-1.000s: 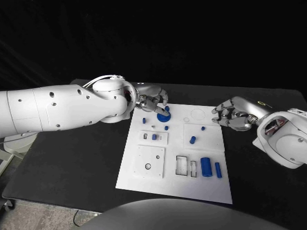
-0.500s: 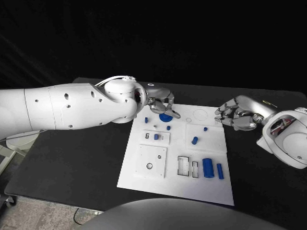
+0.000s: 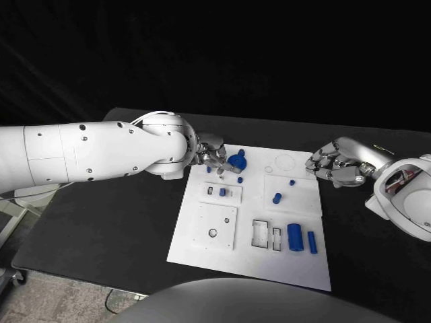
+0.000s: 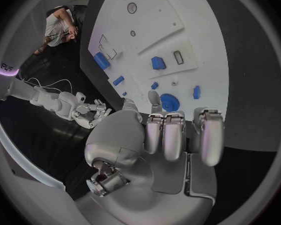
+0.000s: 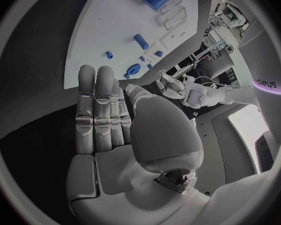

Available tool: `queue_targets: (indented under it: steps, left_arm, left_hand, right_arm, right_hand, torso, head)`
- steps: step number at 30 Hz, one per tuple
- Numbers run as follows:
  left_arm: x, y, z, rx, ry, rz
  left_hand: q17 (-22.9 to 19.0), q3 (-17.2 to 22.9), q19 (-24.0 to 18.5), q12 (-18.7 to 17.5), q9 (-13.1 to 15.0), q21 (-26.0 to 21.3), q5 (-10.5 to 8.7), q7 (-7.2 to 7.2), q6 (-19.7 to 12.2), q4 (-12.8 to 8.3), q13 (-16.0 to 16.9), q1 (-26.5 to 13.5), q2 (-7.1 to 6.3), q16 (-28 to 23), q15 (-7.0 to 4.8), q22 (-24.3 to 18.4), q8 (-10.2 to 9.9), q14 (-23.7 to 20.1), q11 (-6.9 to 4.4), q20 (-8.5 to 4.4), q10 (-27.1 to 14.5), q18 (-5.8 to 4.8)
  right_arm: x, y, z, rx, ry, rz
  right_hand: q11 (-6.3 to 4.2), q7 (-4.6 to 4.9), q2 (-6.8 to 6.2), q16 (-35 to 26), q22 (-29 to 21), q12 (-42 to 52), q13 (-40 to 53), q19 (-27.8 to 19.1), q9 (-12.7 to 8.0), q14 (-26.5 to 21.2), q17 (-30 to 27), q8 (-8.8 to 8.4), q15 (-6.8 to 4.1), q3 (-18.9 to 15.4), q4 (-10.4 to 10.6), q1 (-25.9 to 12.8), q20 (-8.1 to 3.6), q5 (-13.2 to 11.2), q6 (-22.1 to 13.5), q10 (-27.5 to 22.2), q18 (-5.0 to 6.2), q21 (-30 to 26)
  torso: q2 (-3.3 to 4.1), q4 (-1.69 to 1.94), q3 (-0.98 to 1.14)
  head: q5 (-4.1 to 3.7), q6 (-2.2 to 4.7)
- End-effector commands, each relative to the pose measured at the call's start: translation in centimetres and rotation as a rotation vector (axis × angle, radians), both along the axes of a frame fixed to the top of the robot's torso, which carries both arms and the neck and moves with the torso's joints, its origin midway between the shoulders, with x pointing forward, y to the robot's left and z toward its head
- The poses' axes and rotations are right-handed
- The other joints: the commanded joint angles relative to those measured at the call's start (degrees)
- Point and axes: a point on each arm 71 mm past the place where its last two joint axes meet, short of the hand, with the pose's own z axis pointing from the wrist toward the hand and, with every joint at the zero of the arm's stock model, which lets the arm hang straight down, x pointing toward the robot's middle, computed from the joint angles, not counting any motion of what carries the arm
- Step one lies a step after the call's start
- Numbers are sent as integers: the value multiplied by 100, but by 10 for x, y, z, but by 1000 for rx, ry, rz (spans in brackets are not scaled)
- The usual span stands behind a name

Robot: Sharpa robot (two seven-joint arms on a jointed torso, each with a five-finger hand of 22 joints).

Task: Assemble the parts on the task board

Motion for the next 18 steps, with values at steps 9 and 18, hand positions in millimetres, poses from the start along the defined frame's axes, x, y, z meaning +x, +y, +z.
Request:
queue_targets:
  steps: [9, 18]
  left_arm:
    - [-14, 9, -13, 87, 6, -3]
    - [-18, 11, -26, 87, 3, 7]
  left_hand:
    - [1501, 364, 605, 14, -71, 13, 243, 32, 70, -383, 1506, 130, 17, 6, -27, 1507, -443, 590, -29, -56, 589, -76]
    - [1429, 479, 605, -48, -95, 13, 359, 56, 75, -493, 1457, 133, -26, -108, -5, 1507, -620, 555, -7, -37, 519, -76]
  right_arm:
    - [-3, -1, -1, -14, 20, -5]
    - [-4, 0, -1, -18, 25, -5]
  right_hand:
    - [-6, 19, 30, -9, -16, -47, -44, 55, 9, 56, 13, 10, -3, 36, 3, 20, 7, 49, 14, 46, 70, -53]
    - [-7, 21, 24, -18, -25, -76, -77, 64, 10, 58, 17, -1, -4, 52, -1, 30, 5, 83, -7, 56, 69, -67]
  torso:
    - [8, 3, -1]
    - [9, 1, -5]
  head:
    - [-33, 1]
    - [26, 1]
